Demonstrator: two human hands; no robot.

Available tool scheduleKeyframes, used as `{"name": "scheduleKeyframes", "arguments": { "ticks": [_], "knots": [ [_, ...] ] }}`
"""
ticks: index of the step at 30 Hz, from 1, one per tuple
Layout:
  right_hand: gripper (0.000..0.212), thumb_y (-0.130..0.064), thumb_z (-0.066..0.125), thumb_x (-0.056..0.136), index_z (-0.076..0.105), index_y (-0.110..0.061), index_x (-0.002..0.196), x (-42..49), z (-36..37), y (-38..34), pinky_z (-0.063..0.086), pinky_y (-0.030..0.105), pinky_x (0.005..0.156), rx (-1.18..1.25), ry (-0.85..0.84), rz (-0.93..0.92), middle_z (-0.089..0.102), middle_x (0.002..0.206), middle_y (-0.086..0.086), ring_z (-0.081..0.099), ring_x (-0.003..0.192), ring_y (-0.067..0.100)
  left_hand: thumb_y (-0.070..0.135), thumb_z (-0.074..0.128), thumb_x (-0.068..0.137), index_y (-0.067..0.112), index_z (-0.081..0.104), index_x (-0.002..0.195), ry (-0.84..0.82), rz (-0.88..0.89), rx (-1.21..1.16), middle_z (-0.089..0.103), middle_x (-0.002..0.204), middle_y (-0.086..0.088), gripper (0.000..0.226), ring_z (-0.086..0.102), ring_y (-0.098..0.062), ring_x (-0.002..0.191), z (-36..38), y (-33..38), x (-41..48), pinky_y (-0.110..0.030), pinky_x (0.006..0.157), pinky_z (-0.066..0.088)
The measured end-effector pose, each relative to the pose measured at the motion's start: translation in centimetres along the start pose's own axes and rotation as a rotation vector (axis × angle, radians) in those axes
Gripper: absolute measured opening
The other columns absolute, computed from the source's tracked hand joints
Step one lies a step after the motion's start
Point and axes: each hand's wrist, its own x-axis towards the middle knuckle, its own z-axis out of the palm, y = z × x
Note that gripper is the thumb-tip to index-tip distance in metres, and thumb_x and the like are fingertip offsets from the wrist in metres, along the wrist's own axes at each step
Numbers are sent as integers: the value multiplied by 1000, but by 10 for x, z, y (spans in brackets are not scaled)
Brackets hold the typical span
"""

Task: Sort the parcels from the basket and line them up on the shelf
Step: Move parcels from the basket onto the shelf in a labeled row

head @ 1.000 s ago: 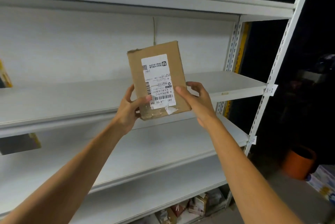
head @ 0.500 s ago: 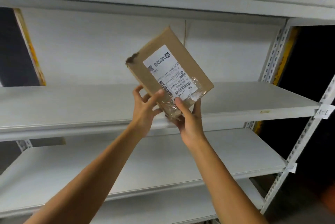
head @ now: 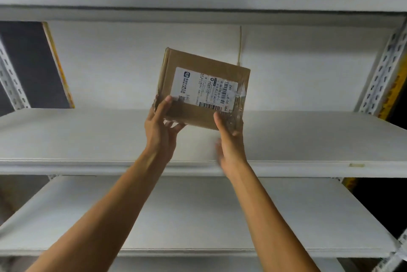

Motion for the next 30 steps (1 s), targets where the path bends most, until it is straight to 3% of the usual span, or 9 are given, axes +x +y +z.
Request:
{"name": "scheduleKeyframes", "arguments": {
  "ticks": [5,10,14,16,20,24,26,28,30],
  "knots": [
    [82,-33,75,80,24,-36,145,14,10,12,57,44,89,166,7,77,60,131,6,68,107,25,33,69,74,13,53,132,68,19,-8,57,128,-16,63,56,-32,117,-1,-12,8,-51,87,55],
    [68,-37,70,84,36,-25,141,27,34,23,54,45,95,202,128,92,63,126,5,66,109,25,29,69,79,14,43,136,17,81,89,58,126,-11,65,58,-29,116,-13,-16,21,-48,92,53],
    [58,-39,70,85,48,-17,134,46,43,17,57,44,90,206,170,45,65,122,6,65,109,24,44,80,64,15,41,128,-36,95,330,56,128,-8,81,59,-21,117,-36,-18,38,-45,103,46],
    [60,-40,69,85,44,-22,137,52,52,17,58,47,86,166,136,28,63,126,3,63,111,23,51,81,61,18,41,124,-59,104,410,54,129,-7,82,57,-19,118,-40,-14,49,-42,103,46],
    [90,-35,73,78,16,-43,147,61,75,16,58,52,81,193,-35,-12,62,127,4,65,110,30,44,74,68,17,39,123,-127,165,511,58,122,0,70,60,-9,110,-41,-10,59,-24,89,52],
    [83,-21,71,84,19,-42,146,71,85,18,60,44,72,267,-58,-68,62,127,9,66,109,30,38,78,68,19,37,122,-222,168,559,59,121,-1,70,60,-13,113,-53,-4,74,-23,86,54],
    [84,-23,73,82,21,-44,145,75,89,24,60,42,70,255,-17,-87,61,128,6,65,111,29,34,79,68,27,28,134,-287,161,580,54,131,0,84,57,-13,117,-61,2,84,-24,88,53],
    [88,-24,76,78,23,-46,144,82,90,28,60,41,70,237,13,-117,63,126,3,65,111,26,35,81,65,43,13,142,-338,241,584,37,148,5,103,51,-10,123,-66,12,95,-24,89,53],
    [89,-21,77,78,23,-48,144,87,91,26,60,39,70,176,32,-153,65,124,-1,65,110,22,37,81,63,49,7,144,-343,327,601,24,153,19,110,45,-11,129,-70,25,106,-30,95,51]
  ]
}}
